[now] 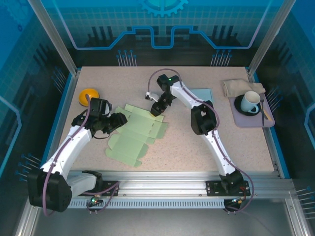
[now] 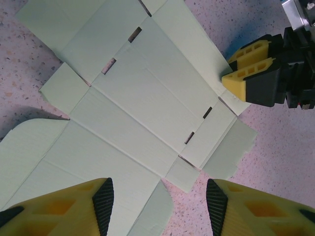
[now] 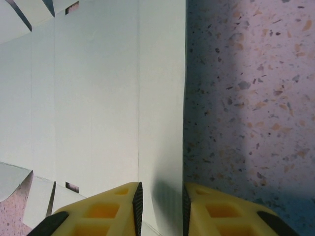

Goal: Fold the paper box

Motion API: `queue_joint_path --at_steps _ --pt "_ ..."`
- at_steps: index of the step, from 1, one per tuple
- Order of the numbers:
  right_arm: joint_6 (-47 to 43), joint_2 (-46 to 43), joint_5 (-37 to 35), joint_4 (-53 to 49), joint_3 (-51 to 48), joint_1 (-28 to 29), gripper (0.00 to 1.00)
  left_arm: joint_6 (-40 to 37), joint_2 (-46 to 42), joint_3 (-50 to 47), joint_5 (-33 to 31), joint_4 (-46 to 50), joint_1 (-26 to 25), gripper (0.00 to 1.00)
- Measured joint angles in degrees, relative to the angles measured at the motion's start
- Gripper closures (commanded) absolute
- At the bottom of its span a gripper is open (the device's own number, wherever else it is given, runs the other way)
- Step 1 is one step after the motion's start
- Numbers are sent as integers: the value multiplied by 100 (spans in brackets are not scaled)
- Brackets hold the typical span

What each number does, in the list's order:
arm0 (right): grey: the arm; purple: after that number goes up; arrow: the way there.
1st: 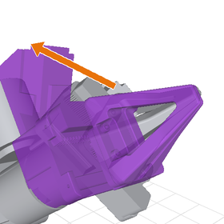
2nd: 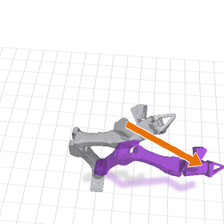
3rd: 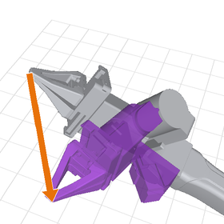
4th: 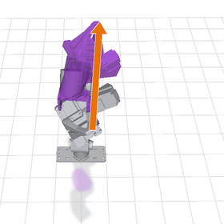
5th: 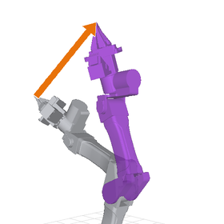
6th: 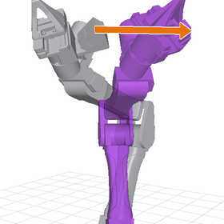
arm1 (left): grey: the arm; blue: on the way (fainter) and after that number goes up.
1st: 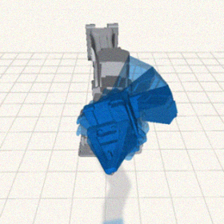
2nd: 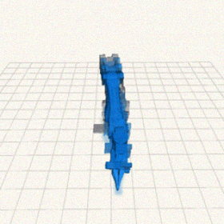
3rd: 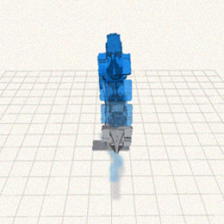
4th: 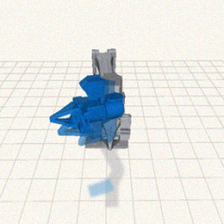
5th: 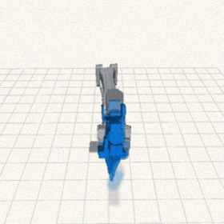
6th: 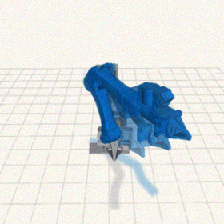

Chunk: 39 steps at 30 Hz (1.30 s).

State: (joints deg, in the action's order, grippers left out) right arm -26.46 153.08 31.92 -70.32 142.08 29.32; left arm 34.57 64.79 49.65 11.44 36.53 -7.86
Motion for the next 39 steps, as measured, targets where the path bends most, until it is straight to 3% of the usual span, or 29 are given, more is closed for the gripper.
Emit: queue_joint_path --at_steps 5,8,9,11,18,23,33,39 --pt "-24 0 -59 -26 0 111 72 2 -37 0 -4 0 0 44" --pt "-68 2 -151 -52 -2 210 77 4 -61 0 -7 2 0 44" --pt "-81 4 -190 -66 -2 238 82 4 -68 0 -17 2 0 44" --pt "-101 7 -286 -61 -20 291 100 24 -74 0 -28 2 0 44" --pt "-22 -190 -505 35 -343 317 100 133 -103 2 -125 22 0 43" --pt "-260 -1471 -1233 433 -1753 326 100 149 -267 24 -223 111 0 44" --pt "-1311 -5320 -2680 1401 -3884 326 100 -151 -590 254 -457 92 -2 42" --pt "-1759 -5965 -3169 1381 -4271 326 100 -739 -756 -22 -166 -942 -20 44"
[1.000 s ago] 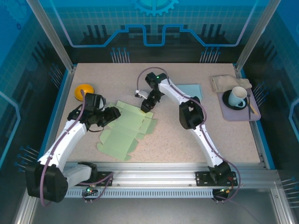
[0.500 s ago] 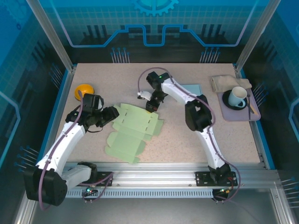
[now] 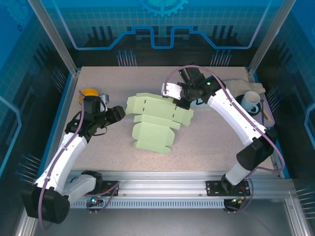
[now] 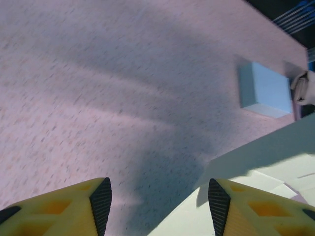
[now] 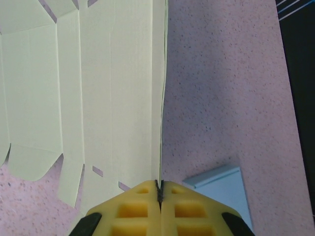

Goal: Fold the paper box

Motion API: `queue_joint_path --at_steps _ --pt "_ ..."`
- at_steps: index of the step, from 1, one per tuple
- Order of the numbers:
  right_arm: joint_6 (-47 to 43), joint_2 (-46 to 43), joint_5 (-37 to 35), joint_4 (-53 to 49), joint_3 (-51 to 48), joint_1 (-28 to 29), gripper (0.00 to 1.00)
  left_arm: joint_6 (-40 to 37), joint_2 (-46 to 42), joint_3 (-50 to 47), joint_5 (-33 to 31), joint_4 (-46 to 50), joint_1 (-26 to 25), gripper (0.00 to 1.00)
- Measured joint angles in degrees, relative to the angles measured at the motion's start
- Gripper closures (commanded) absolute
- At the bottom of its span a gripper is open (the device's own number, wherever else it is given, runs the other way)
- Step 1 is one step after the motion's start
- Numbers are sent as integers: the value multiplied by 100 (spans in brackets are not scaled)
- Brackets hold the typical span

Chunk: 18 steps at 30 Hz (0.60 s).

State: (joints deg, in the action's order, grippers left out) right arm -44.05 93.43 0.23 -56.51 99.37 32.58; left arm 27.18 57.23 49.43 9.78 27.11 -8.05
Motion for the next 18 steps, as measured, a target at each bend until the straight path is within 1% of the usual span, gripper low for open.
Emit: queue_joint_path --at_steps 2,3,8,10,15,18 --pt "-63 -2 -76 -52 -20 2 100 -63 -149 -251 94 -479 -92 44" --pt "-87 -2 -120 -76 -39 2 100 -96 -245 -413 136 -765 -214 44" --pt "-186 -105 -170 -179 -155 2 100 -570 -535 -1029 203 -1978 -1220 44" --pt "-256 -208 -138 -225 -203 2 100 -811 -501 -1108 136 -2282 -1453 45" --pt "-433 -378 -42 -361 -205 0 100 -1307 -227 -1093 -426 -2485 -1499 49" --pt "-522 -387 2 -413 -205 0 100 -1521 -74 -1091 -693 -2435 -1499 49"
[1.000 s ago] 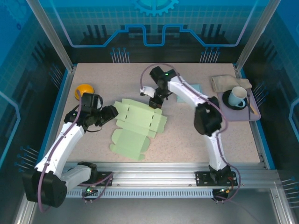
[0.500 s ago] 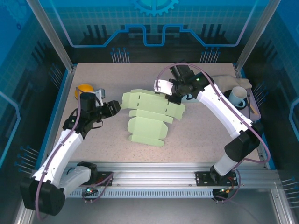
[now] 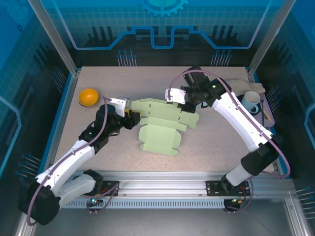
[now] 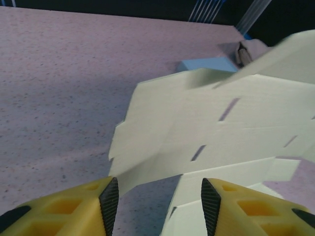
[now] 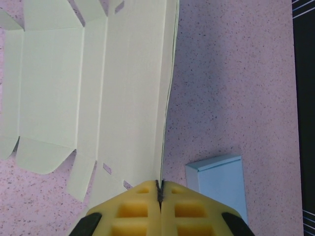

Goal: Fold the paper box

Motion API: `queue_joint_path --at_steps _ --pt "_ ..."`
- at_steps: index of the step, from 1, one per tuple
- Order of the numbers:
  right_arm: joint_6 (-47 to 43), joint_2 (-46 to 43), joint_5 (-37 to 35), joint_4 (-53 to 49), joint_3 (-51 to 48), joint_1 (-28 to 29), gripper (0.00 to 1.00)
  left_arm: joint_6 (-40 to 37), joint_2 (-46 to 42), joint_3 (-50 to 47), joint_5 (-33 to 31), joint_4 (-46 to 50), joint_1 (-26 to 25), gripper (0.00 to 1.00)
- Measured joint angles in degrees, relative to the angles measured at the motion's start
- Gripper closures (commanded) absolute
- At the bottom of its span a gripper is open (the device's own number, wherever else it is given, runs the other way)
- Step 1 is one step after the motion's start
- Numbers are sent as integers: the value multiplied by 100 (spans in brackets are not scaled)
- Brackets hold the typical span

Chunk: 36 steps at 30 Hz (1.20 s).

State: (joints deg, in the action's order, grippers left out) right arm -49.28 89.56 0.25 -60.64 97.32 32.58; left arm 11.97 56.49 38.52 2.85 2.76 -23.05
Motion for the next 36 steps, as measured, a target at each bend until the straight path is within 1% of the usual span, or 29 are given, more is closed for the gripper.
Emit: queue_joint_path --at_steps 4,7,10,12,13,14,15,16,17,18,20,21,22,24,26,27,31,33,35,36 --pt "-125 -15 22 -52 0 2 100 -203 -39 0 -243 83 0 44" --pt "-225 -52 52 -129 -2 0 100 -407 -107 0 -424 98 0 43" --pt "-323 -129 138 -195 -42 0 100 -603 -70 33 -490 103 0 43" --pt "-354 -195 175 -205 -92 0 100 -662 2 74 -426 92 0 46" --pt "-369 -223 197 -221 -111 0 100 -682 42 85 -328 76 -4 49" --pt "-374 -249 216 -214 -142 0 100 -702 63 87 -232 57 -11 57" --pt "-376 -278 238 -214 -181 0 100 -732 81 87 -98 33 -22 74" --pt "-376 -297 258 -216 -216 0 100 -745 81 85 39 -9 -46 88" --pt "-376 -310 280 -208 -247 0 100 -748 79 85 168 -59 -74 96" --pt "-376 -317 295 -184 -280 0 100 -782 72 85 306 -129 -111 100" --pt "-376 -323 273 -175 -308 -13 100 -892 44 83 352 -122 -179 100" --pt "-376 -339 267 -166 -330 -26 96 -920 31 81 358 -120 -195 100" --pt "-374 -354 256 -149 -352 -26 90 -955 2 70 363 -122 -210 100" --pt "-391 -374 238 -107 -387 -26 75 -1058 -96 -20 374 -192 -245 100" --pt "-422 -378 278 -46 -437 -24 73 -1110 -223 -157 457 -339 -319 100" --pt "-428 -378 286 -35 -468 -20 70 -1152 -280 -212 498 -409 -376 100" --pt "-459 -372 280 -33 -522 -20 73 -1261 -374 -236 605 -568 -503 100" --pt "-468 -372 273 -33 -525 -20 73 -1340 -385 -236 601 -590 -538 100" --pt "-479 -372 251 -35 -525 -20 71 -1394 -385 -236 527 -584 -577 100" --pt "-481 -372 210 -37 -522 -11 67 -1416 -382 -236 435 -573 -603 100"
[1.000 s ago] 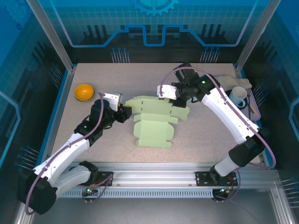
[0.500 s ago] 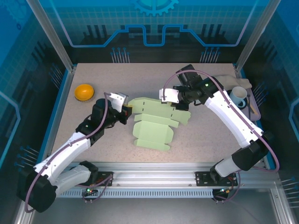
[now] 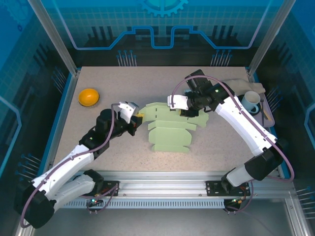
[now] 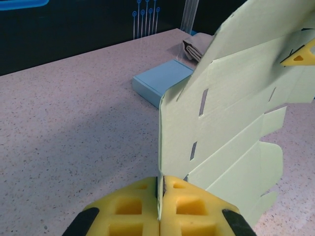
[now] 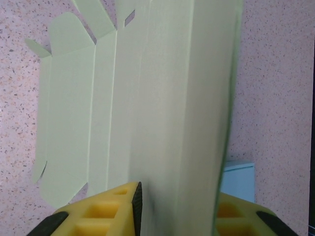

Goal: Fold the paper box

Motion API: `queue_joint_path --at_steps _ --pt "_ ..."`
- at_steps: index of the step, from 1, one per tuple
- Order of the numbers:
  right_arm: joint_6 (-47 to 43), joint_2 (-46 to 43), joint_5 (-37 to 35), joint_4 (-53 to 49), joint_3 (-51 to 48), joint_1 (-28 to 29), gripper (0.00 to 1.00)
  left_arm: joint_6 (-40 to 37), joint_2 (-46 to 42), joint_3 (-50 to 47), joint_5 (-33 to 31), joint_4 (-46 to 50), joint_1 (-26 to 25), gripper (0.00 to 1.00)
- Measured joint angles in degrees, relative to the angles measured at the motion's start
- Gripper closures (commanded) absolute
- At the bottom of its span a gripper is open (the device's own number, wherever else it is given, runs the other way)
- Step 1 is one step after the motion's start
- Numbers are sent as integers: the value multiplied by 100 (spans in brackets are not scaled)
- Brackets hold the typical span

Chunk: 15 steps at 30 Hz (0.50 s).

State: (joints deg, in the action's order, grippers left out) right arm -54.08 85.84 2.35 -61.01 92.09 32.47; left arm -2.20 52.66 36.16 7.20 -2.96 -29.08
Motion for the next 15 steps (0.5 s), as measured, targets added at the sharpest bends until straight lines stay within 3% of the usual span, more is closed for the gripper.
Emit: queue_joint_path --at_steps 6,15 --pt "24 0 -348 -11 28 24 62 -155 197 44 -695 195 -79 100" --pt "26 28 -481 2 28 28 66 -236 85 44 -852 262 -177 100"
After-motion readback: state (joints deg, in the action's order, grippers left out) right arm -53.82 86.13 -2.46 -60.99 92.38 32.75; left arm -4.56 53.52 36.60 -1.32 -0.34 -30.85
